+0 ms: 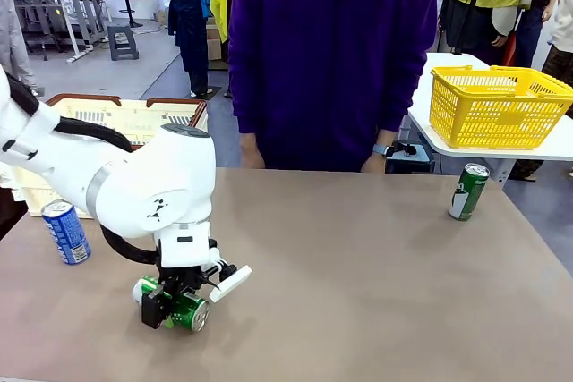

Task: Place the drinks into the Shopping basket.
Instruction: Pick up one drink and place it into the Shopping basket.

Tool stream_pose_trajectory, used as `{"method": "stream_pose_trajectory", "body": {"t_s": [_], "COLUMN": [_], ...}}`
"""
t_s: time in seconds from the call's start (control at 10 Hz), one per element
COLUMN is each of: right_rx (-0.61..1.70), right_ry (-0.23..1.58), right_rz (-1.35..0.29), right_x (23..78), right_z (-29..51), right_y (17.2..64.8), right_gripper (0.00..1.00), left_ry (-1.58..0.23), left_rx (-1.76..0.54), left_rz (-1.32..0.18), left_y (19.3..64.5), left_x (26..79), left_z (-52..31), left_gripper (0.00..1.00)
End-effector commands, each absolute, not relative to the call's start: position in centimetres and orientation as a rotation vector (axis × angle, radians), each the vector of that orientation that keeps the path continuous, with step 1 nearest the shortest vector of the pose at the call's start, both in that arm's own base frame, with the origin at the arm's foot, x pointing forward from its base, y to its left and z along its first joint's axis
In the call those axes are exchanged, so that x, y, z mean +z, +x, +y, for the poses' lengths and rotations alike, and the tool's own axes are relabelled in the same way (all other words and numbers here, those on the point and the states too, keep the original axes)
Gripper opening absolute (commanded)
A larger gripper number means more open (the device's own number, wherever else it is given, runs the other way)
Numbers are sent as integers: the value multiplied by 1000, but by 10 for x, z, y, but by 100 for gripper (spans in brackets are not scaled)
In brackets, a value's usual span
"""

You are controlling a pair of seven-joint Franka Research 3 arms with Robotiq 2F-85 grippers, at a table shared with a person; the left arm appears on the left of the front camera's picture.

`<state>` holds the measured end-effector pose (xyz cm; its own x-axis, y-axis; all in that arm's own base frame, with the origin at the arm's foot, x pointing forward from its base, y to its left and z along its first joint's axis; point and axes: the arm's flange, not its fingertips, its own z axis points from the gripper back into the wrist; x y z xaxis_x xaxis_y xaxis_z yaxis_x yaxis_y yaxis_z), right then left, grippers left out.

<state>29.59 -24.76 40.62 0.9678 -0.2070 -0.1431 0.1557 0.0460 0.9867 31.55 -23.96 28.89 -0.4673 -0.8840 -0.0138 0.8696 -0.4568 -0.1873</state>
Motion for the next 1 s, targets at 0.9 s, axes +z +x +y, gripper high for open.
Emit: {"method": "stream_pose_trajectory", "body": {"t_s": [0.9], "right_rx": [-276], "right_ry": [1491], "right_rz": [-44], "right_x": [409], "right_z": [-247], "right_y": [296], "right_gripper": [100], "left_ry": [-111], "left_rx": [-1791], "left_rz": [-15], "left_y": [282], "left_x": [503], "left_z": [-85], "left_gripper": [0]}}
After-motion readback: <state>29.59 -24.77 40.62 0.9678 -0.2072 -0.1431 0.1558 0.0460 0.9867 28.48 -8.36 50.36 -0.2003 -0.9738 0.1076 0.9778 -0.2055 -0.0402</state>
